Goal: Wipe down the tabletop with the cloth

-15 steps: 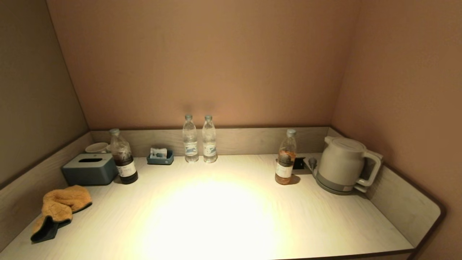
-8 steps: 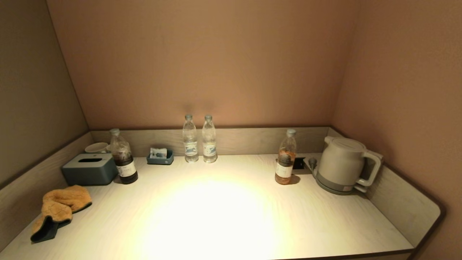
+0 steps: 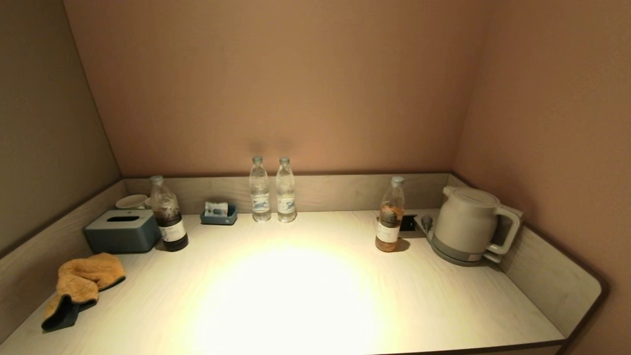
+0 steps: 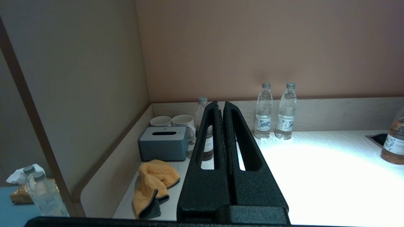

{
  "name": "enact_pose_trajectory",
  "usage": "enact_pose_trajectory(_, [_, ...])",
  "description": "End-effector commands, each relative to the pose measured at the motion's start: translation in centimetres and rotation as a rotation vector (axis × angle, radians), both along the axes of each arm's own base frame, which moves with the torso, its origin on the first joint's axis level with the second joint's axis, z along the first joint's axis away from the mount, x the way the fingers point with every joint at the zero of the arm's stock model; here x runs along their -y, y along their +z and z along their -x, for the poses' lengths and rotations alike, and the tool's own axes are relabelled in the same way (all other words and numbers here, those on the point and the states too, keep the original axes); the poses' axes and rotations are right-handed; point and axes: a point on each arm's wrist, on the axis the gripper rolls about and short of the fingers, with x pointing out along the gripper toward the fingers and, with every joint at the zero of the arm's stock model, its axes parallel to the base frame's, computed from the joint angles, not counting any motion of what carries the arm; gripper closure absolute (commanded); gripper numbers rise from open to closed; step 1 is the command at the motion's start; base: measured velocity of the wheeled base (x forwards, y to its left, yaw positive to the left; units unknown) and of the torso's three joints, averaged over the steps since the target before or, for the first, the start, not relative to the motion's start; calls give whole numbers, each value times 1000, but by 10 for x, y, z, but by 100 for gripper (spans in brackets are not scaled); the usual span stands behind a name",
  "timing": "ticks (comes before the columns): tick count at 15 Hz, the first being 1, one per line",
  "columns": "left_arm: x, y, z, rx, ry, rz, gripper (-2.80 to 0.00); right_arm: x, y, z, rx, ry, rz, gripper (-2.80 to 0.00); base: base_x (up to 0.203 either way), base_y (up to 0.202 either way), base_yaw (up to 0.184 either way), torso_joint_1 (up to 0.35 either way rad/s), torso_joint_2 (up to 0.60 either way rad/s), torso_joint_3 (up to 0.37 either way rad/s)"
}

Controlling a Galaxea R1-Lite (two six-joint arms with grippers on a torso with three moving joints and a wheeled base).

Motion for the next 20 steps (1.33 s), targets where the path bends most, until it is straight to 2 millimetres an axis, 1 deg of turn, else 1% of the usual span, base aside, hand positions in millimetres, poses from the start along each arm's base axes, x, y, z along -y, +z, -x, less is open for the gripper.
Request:
enact_pose_trajectory(1, [0, 0, 1, 4, -4, 0, 0, 0, 0, 0, 1, 0, 1, 0, 0, 0, 0, 0, 0, 0])
enact_pose_trajectory(2, [0, 0, 1, 4, -4, 0, 0, 0, 0, 0, 1, 0, 1, 0, 0, 0, 0, 0, 0, 0])
enact_pose_trajectory(3, [-1, -5, 2, -2, 1, 2, 0, 0, 0, 0, 1, 0, 1, 0, 0, 0, 0, 0, 0, 0])
enact_pose_trajectory(4, [-1, -12, 6, 0, 6, 3, 0, 0, 0, 0, 1, 0, 1, 0, 0, 0, 0, 0, 0, 0])
enact_pose_trajectory(5, [-1, -21, 4, -16, 15, 3, 0, 0, 0, 0, 1, 0, 1, 0, 0, 0, 0, 0, 0, 0])
enact_pose_trajectory(13, [-3, -34, 4, -37, 10, 2, 0, 0, 0, 0, 1, 0, 1, 0, 0, 0, 0, 0, 0, 0])
enact_pose_trajectory(15, [-4, -53, 9, -39, -8, -10, 0, 0, 0, 0, 1, 0, 1, 0, 0, 0, 0, 0, 0, 0])
enact_pose_trajectory(16, [-4, -56, 9, -39, -11, -13, 0, 0, 0, 0, 1, 0, 1, 0, 0, 0, 0, 0, 0, 0])
enact_pose_trajectory(18, [-4, -64, 18, 12, -23, -17, 0, 0, 0, 0, 1, 0, 1, 0, 0, 0, 0, 0, 0, 0])
enact_pose_trajectory(20, [-4, -70, 22, 33, -29, -19, 0, 0, 0, 0, 1, 0, 1, 0, 0, 0, 0, 0, 0, 0])
